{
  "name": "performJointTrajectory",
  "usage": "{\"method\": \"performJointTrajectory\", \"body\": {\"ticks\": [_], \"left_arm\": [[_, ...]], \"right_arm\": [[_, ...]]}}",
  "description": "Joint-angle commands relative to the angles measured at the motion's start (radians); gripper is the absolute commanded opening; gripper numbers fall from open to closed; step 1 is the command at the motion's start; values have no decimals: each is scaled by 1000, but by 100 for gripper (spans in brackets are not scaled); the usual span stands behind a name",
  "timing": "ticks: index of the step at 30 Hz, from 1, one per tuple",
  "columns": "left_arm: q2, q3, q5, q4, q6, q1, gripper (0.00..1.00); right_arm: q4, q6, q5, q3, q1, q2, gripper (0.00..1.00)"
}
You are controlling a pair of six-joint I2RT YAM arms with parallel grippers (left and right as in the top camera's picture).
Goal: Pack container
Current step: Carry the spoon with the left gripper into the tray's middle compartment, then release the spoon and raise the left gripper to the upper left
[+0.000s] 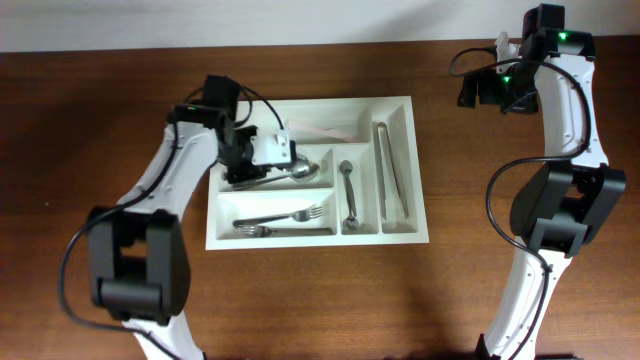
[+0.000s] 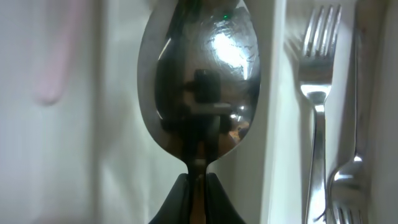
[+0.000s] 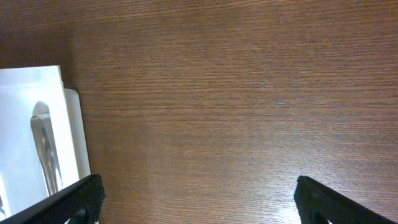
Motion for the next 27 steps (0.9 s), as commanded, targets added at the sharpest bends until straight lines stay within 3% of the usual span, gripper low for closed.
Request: {"method": "performJointTrajectory", "body": {"ticks": [1,5,6,9,12,16,21,25,27], "left_arm": [[52,9,29,2,64,-21,2],[71,9,26,3,64,-27,7],[71,9,26,3,64,-27,13],[70,19,26,3,40,-27,58],[70,66,26,2,-49,-24,63],[70,189,25,2,-190,0,84],[70,389,-69,11,-472,68,87],[70,476,-396,54,-855,132,87],[70,492,-520,63,-983,169,96]], "right_arm": [[0,8,-2,24,-6,-48,99],[0,8,-2,24,-6,-48,99],[0,8,-2,24,-6,-48,99],[0,8,-2,24,-6,-48,99],[0,8,-2,24,-6,-48,99],[0,8,-2,24,-6,-48,99],[0,8,-2,24,-6,-48,99],[0,8,-2,24,-6,-48,99],[0,8,-2,24,-6,-48,99]]}}
